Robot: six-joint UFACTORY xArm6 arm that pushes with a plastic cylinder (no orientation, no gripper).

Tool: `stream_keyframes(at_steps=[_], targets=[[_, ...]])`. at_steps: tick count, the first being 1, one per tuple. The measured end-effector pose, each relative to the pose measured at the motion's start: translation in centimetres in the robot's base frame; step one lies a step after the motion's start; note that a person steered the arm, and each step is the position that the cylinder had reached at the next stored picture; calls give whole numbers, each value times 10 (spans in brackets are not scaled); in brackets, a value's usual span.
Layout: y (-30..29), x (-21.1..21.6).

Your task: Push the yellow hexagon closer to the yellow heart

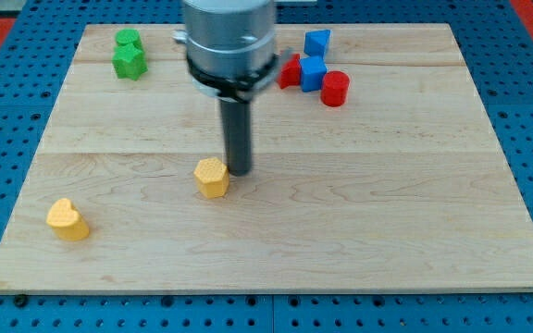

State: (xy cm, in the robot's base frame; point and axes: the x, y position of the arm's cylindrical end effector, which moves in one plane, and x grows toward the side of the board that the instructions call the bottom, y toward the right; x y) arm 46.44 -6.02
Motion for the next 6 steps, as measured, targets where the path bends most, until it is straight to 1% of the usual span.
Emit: stream_keyframes(at_steps=[1, 2, 3, 4, 6], targets=[[-78, 1], [-62, 5], [-6, -9], [-6, 33], [-131, 12]])
